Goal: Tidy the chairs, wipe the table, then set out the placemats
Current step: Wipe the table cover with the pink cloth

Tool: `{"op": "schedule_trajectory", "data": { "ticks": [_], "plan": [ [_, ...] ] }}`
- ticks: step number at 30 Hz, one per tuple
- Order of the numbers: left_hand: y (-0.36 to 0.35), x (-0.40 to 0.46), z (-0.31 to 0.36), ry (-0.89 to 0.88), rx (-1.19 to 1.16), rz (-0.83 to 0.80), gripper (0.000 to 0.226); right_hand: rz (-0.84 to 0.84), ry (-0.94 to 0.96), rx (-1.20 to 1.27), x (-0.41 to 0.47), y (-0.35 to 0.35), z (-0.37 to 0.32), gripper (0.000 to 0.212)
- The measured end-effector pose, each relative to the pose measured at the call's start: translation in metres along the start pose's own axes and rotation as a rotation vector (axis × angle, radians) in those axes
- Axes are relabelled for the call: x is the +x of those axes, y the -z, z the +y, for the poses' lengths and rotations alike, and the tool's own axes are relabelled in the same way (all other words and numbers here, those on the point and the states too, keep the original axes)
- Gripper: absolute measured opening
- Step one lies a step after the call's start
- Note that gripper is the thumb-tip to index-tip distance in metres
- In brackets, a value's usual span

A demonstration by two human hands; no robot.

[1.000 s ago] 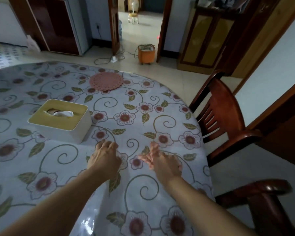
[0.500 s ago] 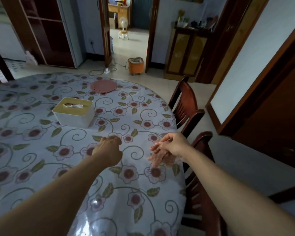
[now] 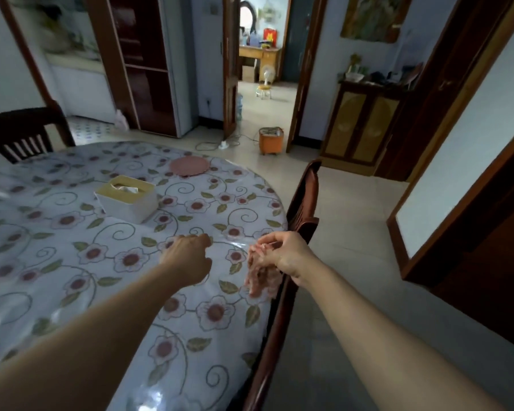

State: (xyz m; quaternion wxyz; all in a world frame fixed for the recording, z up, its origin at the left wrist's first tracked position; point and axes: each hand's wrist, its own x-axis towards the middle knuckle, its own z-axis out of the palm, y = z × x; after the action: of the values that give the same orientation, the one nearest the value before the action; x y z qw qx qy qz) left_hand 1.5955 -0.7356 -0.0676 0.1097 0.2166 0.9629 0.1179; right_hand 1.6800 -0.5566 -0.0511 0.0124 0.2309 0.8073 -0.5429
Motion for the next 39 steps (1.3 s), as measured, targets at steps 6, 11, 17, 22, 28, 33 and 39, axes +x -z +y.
{"op": "schedule_trajectory", "data": {
  "ticks": [6,11,17,22,28,33,39],
  "plan": [
    [0.006,-0.010,0.046,0.099,0.002,0.026,0.043,-0.083,0.091,-0.041,0.008,0.048,0.001,0.041],
    [0.015,0.011,0.076,0.149,-0.015,0.036,0.037,-0.064,0.133,-0.004,0.036,0.085,-0.001,0.033],
    [0.011,0.072,0.094,0.199,-0.012,0.018,0.043,-0.016,0.169,-0.018,0.100,0.120,-0.005,0.024],
    [0.005,0.152,0.103,0.235,-0.058,0.026,0.044,-0.020,0.185,-0.089,0.176,0.147,-0.018,0.024],
    [0.006,0.228,0.101,0.300,-0.096,-0.002,0.045,-0.079,0.175,-0.170,0.268,0.166,-0.030,0.022],
    [0.014,0.262,0.087,0.394,-0.090,-0.018,0.045,-0.164,0.196,-0.226,0.333,0.164,-0.042,0.023],
    [0.019,0.291,0.082,0.554,-0.104,0.015,0.043,-0.274,0.263,-0.304,0.416,0.166,-0.056,0.028]
  ]
}}
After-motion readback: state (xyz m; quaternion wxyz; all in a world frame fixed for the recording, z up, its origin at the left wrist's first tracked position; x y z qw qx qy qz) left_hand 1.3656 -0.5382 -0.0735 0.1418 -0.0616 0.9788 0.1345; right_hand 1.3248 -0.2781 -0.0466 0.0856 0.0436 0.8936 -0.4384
